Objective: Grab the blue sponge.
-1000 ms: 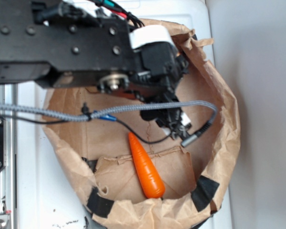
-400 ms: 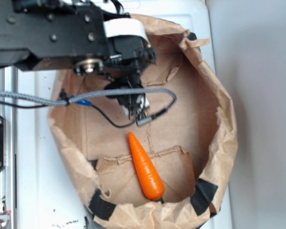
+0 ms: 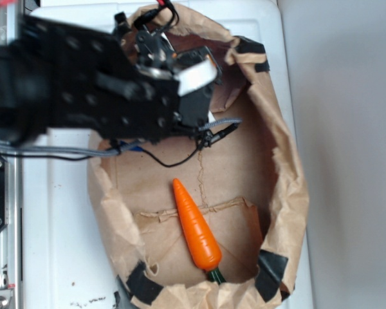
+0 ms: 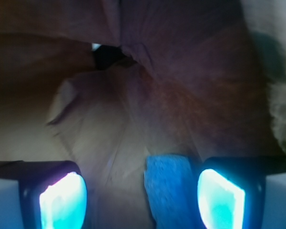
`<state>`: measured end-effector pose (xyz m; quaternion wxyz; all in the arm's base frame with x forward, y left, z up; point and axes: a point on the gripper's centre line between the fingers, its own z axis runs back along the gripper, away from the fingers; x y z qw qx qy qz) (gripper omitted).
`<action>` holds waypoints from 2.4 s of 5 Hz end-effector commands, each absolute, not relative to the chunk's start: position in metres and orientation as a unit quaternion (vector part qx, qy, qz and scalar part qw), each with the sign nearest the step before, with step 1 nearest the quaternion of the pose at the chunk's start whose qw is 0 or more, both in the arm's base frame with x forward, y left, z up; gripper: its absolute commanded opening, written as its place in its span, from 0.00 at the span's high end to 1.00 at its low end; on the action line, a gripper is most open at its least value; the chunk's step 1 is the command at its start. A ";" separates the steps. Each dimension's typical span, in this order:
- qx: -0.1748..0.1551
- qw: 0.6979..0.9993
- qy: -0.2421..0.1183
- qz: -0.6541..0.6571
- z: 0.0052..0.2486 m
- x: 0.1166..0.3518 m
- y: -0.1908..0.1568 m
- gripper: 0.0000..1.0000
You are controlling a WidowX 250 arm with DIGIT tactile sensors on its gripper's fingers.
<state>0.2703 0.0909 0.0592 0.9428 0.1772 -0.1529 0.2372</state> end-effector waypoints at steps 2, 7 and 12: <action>0.177 0.939 -0.176 0.238 0.082 0.276 0.100 0.00; 0.169 0.956 -0.134 0.199 0.069 0.260 0.126 0.00; 0.045 0.962 -0.164 0.214 0.079 0.271 0.123 1.00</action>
